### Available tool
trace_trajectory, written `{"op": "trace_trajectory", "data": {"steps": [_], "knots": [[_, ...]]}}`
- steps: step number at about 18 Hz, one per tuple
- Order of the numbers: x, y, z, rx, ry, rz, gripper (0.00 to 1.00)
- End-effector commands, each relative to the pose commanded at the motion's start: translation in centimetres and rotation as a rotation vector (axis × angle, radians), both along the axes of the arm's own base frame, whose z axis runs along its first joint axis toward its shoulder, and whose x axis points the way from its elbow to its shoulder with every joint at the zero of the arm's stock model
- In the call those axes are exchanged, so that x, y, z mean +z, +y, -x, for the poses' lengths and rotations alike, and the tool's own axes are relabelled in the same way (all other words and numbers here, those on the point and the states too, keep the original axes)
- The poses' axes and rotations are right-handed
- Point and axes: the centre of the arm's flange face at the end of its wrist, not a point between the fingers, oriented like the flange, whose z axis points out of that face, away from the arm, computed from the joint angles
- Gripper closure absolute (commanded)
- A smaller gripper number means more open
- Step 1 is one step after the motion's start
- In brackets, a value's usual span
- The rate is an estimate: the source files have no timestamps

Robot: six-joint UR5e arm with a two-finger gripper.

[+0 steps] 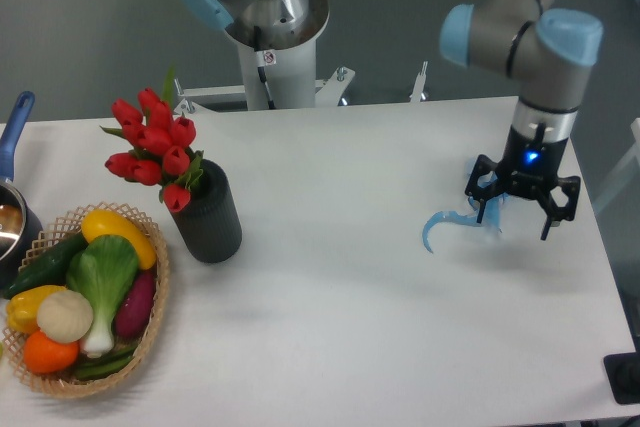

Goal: Insert the flowers into the vase

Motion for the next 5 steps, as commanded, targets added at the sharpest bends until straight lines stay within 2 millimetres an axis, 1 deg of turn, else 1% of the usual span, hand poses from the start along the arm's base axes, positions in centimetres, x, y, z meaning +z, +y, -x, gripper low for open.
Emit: {"op": "trace_trajectory", "data": {"steps": [1, 2, 5], "knots": [[-0.30, -0.15, -0.47, -0.010, -0.005, 0.004, 0.00], [-0.18, -0.12, -0.66, -0.017, -0.004, 0.007, 0.00], [-0.27, -0.20, -0.85, -0.017, -0.006, 0.010, 0.00]]}}
